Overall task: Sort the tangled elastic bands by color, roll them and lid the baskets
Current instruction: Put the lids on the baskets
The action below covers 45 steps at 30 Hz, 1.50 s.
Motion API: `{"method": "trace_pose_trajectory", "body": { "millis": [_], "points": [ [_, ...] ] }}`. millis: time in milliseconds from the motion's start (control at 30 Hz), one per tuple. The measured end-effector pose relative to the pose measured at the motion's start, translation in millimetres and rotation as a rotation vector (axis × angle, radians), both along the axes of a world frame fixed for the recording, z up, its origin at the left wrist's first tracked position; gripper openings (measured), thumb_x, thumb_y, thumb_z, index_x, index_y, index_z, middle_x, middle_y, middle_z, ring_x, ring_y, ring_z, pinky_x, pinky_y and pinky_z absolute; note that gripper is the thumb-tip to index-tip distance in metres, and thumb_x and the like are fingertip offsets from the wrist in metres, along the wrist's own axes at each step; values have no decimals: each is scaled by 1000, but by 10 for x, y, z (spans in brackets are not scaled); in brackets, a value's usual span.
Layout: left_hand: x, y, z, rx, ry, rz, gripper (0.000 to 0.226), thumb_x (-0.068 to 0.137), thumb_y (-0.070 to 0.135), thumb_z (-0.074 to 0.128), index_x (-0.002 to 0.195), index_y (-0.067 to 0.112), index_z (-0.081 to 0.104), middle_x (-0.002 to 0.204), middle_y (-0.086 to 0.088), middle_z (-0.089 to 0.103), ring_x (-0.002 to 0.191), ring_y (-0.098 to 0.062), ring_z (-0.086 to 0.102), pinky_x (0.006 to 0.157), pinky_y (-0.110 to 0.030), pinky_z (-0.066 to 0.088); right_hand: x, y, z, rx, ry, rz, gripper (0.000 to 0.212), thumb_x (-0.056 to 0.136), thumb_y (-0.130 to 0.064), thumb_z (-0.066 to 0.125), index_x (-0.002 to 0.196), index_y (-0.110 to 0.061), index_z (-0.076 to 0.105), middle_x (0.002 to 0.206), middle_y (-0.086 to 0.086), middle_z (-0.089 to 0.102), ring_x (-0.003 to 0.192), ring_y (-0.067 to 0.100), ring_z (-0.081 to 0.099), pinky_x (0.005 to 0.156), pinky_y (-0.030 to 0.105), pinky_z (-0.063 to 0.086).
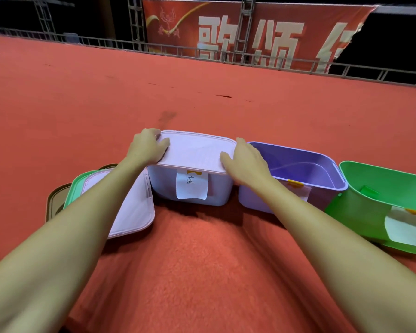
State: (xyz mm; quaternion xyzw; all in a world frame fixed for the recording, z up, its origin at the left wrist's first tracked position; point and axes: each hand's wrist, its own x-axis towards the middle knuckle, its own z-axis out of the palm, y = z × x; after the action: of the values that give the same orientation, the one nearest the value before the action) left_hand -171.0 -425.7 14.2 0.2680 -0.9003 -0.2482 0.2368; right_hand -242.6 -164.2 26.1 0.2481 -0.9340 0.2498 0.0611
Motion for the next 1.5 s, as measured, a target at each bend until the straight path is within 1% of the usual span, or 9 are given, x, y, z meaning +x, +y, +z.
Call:
{"method": "trace_pose_trajectory", "body": {
  "millis": [167,267,333,533,800,967,1100,1233,1500],
  "points": [
    [1,-101,-75,65,91,13,14,100,18,59,88,20,66,91,-22,66,94,-42,59,79,-42,43,56,100,-46,-37,53,54,48,102,-35,51,145,-15,50,148,14,53,134,42,48,95,52,46],
    [-24,-27,-33,50,58,13,21,102,18,55,97,11,74,95,-22,68,103,-46,60,84,-44,48,8,87,-63,5,52,16,16,99,-27,46,90,-14,50,118,17,54,115,45,54,76,45,42],
    [-45,48,28,21,-24,8,26,103,24,55,114,13,76,117,-23,72,116,-47,61,92,-45,50,-23,53,-22,22,-4,-5,18,99,-22,43,82,-15,41,110,18,50,109,45,56,73,43,40],
    [-118,49,182,-22,-261,-101,46,107,47,50,150,33,59,157,-7,56,142,-40,50,112,-45,44,-101,-62,37,134,-87,-40,31,101,-13,38,122,-8,59,141,17,50,127,44,52,86,45,40],
    [-205,119,190,-227,-354,-219,43,110,42,39,149,32,56,163,-6,48,145,-36,48,113,-51,43,-185,-143,192,284,-200,-30,43,96,-17,52,138,-8,58,153,23,45,141,47,43,114,58,40],
    [-166,68,233,-195,-382,-289,48,108,50,49,154,39,53,168,-3,43,148,-36,45,118,-43,35,-205,-65,127,293,-62,97,23,105,-24,37,89,-11,47,130,25,57,116,44,55,88,46,45],
    [-93,75,144,-212,-391,-315,53,107,57,40,157,41,46,172,-6,35,156,-29,32,121,-47,31,-241,-18,87,378,53,144,23,106,-32,34,100,-15,49,132,20,56,125,45,48,108,52,38],
    [-16,125,139,-270,-432,-285,59,101,72,33,157,56,37,171,-3,32,158,-26,25,115,-57,36,-154,-108,144,386,-1,345,62,109,-50,36,164,-23,30,175,20,9,161,44,10,128,51,12],
    [24,172,104,-282,-480,-265,83,82,97,25,158,63,27,174,2,24,159,-20,18,114,-61,35,-197,-264,-43,520,65,288,68,102,-68,16,166,-45,11,178,8,5,162,39,7,130,52,8]
  ]
}}
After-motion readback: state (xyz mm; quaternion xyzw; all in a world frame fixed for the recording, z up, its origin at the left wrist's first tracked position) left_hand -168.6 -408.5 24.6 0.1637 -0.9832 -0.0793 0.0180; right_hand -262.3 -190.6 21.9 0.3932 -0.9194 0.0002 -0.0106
